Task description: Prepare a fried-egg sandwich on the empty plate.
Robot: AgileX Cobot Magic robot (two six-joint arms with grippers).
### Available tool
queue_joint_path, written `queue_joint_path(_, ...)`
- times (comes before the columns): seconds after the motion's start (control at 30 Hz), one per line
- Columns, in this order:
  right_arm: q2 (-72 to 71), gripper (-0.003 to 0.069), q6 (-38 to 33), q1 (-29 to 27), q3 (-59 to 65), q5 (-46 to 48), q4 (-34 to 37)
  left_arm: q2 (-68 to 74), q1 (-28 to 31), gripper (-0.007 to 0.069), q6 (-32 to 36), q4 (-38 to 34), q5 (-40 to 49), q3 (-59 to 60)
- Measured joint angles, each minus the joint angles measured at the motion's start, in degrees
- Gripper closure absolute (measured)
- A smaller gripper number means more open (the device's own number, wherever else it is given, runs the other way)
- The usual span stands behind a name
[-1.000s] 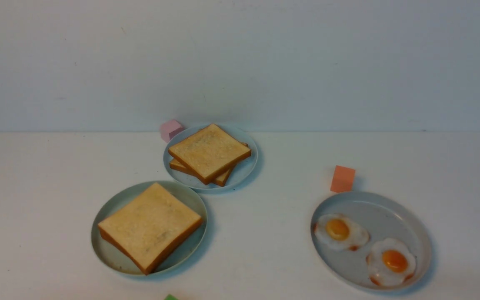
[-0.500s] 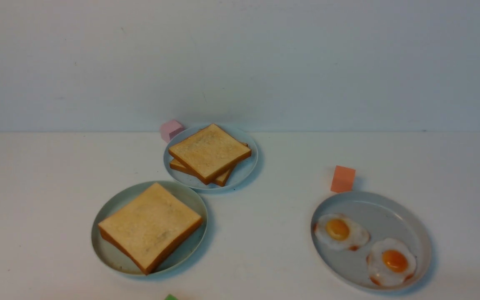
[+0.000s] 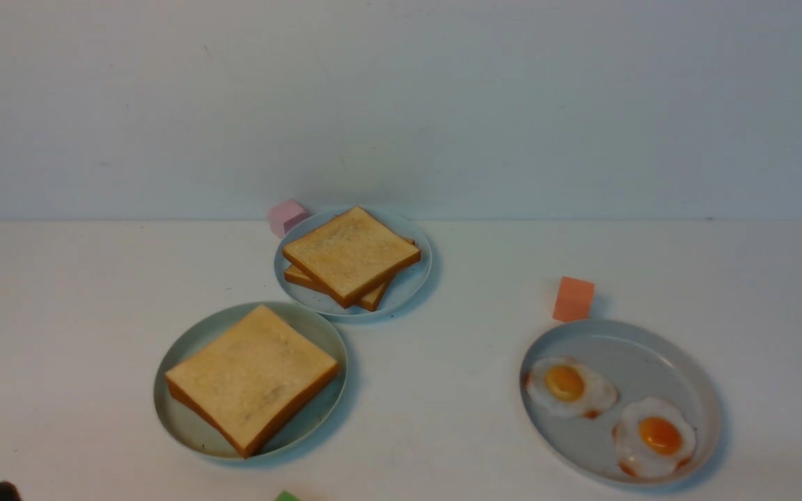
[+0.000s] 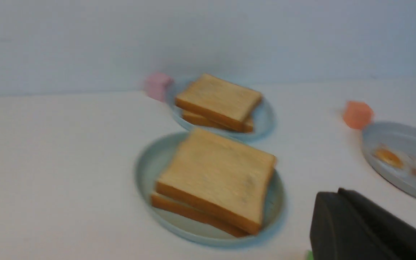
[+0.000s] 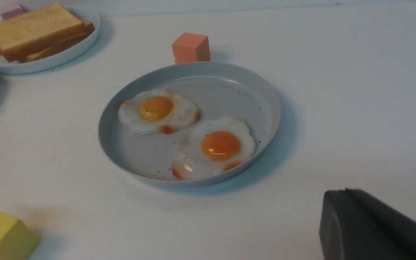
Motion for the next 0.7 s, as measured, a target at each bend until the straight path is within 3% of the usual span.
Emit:
queue_joint_path(0.13,0.0,0.0652,0.0,0.0,0.0,0.0,0.0,-0.4,9.4,0.0638,-7.7,4.4,-1.6,2.6)
queue_joint_path(0.23,0.0,0.0652,0.0,0.0,0.0,0.0,0.0,-0.7,12.5,0.0638,-9.7,3.9,-0.8,7.5)
queue_joint_path(0.37,0.0,0.0652,0.0,0.0,0.0,-0.1,0.0,-0.9,12.8,0.0638,-10.3,1.7,4.6,9.4)
queue_joint_path(0.7,0.0,0.0645,0.0,0.0,0.0,-0.1,0.0,-0.9,12.8,0.0638,-10.4,0.4,4.8,9.5)
